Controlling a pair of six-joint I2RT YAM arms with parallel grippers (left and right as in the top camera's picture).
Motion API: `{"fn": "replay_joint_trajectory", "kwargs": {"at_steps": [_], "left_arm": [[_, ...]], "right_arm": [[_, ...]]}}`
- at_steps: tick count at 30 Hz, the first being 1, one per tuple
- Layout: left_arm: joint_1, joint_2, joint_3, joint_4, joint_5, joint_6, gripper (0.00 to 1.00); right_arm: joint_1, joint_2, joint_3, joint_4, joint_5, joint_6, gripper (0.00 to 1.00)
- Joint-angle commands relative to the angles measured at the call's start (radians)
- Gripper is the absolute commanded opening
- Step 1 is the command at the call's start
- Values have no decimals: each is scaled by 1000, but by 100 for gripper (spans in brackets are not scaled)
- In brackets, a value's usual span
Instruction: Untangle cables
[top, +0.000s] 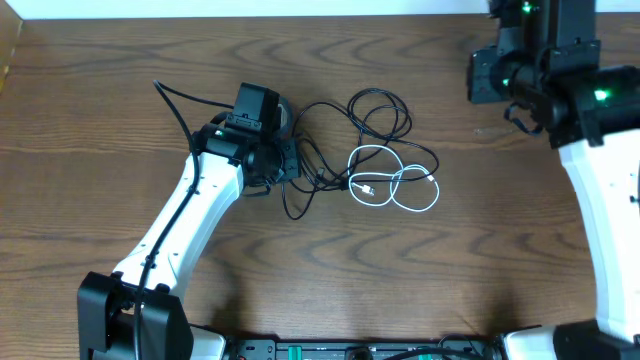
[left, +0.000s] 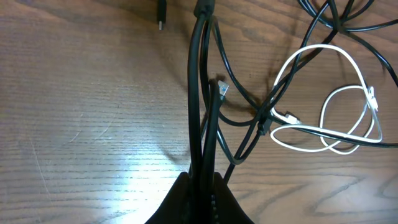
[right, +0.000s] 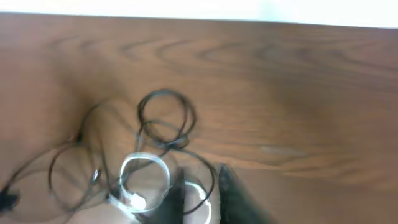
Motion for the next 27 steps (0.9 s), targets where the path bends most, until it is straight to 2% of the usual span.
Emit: {"fn": "replay_joint_trajectory", "kwargs": {"at_steps": [1,4,6,8,14,20,27], "left_arm": [[-2,-2,10,-4,-14,16,7],[-2,-2,10,-3,-14,16,8],[-2,-2,10,-4,-14,16,8],[-2,-2,10,-4,-14,16,7],[-2,-2,10,-4,-14,16,7],[-2,-2,10,-4,-14,16,7],[-2,-2,10,-4,-14,16,8]], "right_arm": [[37,128,-7,-38,-136,-37,23],[66,216,-7,-62,-137,-37,24],[95,309,-7,-77,-137,-41,32],[121,386,-7,-79,-137,-66,35],[172,542,-7,-46,-135,-145,36],[195,616,-7,-42,-47,-145,36],[198,680,-13,-34,-39,-144,36]]}}
